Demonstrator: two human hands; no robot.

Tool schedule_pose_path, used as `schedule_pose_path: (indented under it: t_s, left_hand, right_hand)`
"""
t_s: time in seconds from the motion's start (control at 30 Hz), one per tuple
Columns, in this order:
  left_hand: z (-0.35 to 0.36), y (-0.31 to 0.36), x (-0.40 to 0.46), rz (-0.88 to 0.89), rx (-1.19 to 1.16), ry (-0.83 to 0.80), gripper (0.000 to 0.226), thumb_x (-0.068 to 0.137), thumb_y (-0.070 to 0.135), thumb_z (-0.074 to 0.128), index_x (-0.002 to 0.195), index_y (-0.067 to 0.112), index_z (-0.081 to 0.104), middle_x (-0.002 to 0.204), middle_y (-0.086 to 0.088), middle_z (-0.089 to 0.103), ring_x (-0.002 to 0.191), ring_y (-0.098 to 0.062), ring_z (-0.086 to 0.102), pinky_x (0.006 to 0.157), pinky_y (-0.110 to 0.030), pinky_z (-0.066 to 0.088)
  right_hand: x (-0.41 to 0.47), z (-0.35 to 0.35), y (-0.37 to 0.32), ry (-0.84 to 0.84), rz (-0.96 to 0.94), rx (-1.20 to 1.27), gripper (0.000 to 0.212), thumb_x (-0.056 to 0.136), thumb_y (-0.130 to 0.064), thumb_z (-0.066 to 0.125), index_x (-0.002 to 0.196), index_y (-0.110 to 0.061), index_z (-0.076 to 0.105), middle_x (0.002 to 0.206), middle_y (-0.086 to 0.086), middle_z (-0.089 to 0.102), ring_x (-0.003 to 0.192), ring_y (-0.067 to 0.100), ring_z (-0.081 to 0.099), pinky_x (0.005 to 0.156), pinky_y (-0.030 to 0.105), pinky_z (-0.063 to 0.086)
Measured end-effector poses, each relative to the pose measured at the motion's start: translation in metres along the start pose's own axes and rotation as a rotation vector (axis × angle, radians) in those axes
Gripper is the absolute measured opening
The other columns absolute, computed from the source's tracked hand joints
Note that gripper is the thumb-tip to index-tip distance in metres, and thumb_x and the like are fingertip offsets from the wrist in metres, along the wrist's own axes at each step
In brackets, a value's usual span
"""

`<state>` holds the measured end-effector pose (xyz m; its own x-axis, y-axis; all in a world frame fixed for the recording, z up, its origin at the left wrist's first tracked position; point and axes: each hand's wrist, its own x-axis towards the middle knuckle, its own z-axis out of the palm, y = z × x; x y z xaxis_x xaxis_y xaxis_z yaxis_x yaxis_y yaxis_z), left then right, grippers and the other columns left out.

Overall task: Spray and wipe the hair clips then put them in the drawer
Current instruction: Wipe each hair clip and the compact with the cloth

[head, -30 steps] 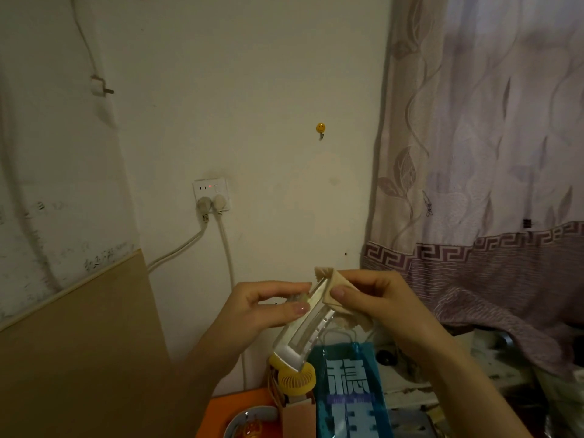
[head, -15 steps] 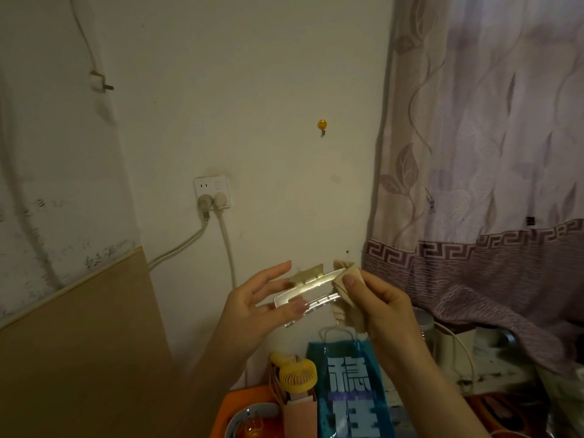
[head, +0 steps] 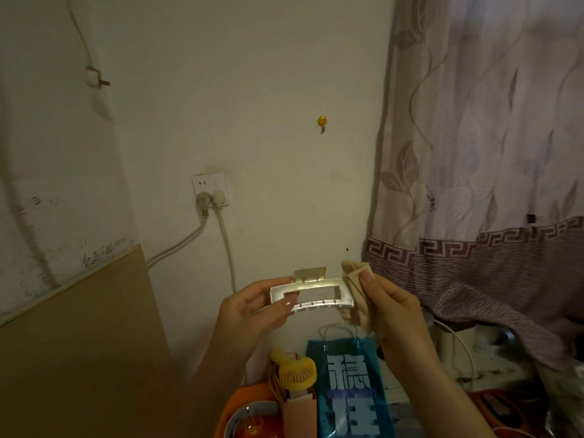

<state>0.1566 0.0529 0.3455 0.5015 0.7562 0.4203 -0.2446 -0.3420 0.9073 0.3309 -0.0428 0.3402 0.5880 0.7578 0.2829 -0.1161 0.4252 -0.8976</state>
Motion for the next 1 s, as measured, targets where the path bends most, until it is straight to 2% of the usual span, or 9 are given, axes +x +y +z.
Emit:
schedule_pose_path:
  t_s: [0.07,0.13,0.27,0.33,0.53,0.67,0.87,1.0]
  left_hand:
    - [0.0,0.001,0.0,-0.011,0.013,-0.029,0.033,0.063,0.03,0.074,0.096,0.028,0.075,0.099,-0.002,0.075,0.095,-0.019,0.07,0.076,-0.026,0.058]
    - [0.002,0.001,0.0,-0.018,0.022,-0.054,0.038,0.061,0.033,0.074,0.098,0.027,0.074,0.099,-0.003,0.075,0.095,-0.02,0.07,0.077,-0.026,0.058]
    - [0.005,0.002,0.0,-0.008,0.007,-0.036,0.037,0.061,0.032,0.074,0.097,0.026,0.075,0.097,-0.004,0.075,0.093,-0.02,0.071,0.076,-0.027,0.058]
    - [0.004,0.002,0.001,-0.006,0.001,-0.026,0.037,0.061,0.033,0.074,0.097,0.025,0.075,0.096,-0.004,0.075,0.093,-0.019,0.071,0.072,-0.024,0.057]
    - [0.002,0.001,0.001,-0.03,-0.002,-0.036,0.046,0.057,0.038,0.075,0.101,0.023,0.074,0.098,-0.004,0.075,0.095,-0.02,0.07,0.072,-0.024,0.057]
    - [0.0,0.001,0.002,-0.037,0.002,-0.028,0.047,0.057,0.038,0.076,0.102,0.023,0.073,0.098,-0.003,0.075,0.095,-0.02,0.07,0.073,-0.025,0.057]
    - [0.0,0.004,0.005,-0.023,-0.009,-0.027,0.044,0.058,0.038,0.076,0.101,0.026,0.074,0.099,-0.003,0.074,0.093,-0.019,0.071,0.071,-0.023,0.056]
    - [0.001,0.006,0.006,-0.008,-0.013,-0.028,0.045,0.06,0.037,0.075,0.104,0.026,0.073,0.1,-0.003,0.075,0.094,-0.019,0.071,0.07,-0.022,0.056]
  right_hand:
    - [0.002,-0.003,-0.004,-0.016,-0.009,-0.019,0.034,0.076,-0.037,0.06,0.096,-0.015,0.076,0.089,0.008,0.074,0.076,0.022,0.066,0.063,0.027,0.056]
    - [0.004,-0.005,-0.007,-0.069,-0.016,-0.059,0.035,0.077,-0.037,0.059,0.1,-0.018,0.075,0.094,0.004,0.075,0.083,0.018,0.068,0.068,0.024,0.057]
    - [0.001,-0.004,-0.008,-0.203,0.02,-0.115,0.039,0.077,-0.035,0.061,0.105,-0.011,0.073,0.096,0.015,0.073,0.085,0.028,0.066,0.078,0.041,0.053]
    - [0.0,-0.006,-0.007,-0.214,0.028,-0.134,0.041,0.075,-0.036,0.063,0.105,-0.01,0.074,0.093,0.018,0.072,0.081,0.029,0.063,0.077,0.042,0.05]
    - [-0.001,-0.009,-0.005,-0.175,0.037,-0.07,0.034,0.074,-0.031,0.063,0.098,-0.01,0.076,0.089,0.016,0.073,0.071,0.021,0.067,0.06,0.027,0.056]
    - [-0.003,-0.013,-0.006,-0.15,0.06,-0.038,0.032,0.075,-0.029,0.062,0.097,-0.01,0.075,0.085,0.012,0.074,0.063,0.015,0.067,0.052,0.021,0.052]
    - [-0.006,-0.012,-0.008,-0.251,0.079,-0.063,0.032,0.076,-0.03,0.062,0.099,-0.01,0.075,0.089,0.012,0.074,0.069,0.017,0.068,0.059,0.02,0.053]
    - [-0.009,-0.008,-0.006,-0.21,0.08,-0.03,0.038,0.069,-0.031,0.067,0.098,-0.009,0.075,0.09,0.015,0.074,0.07,0.02,0.069,0.058,0.022,0.053]
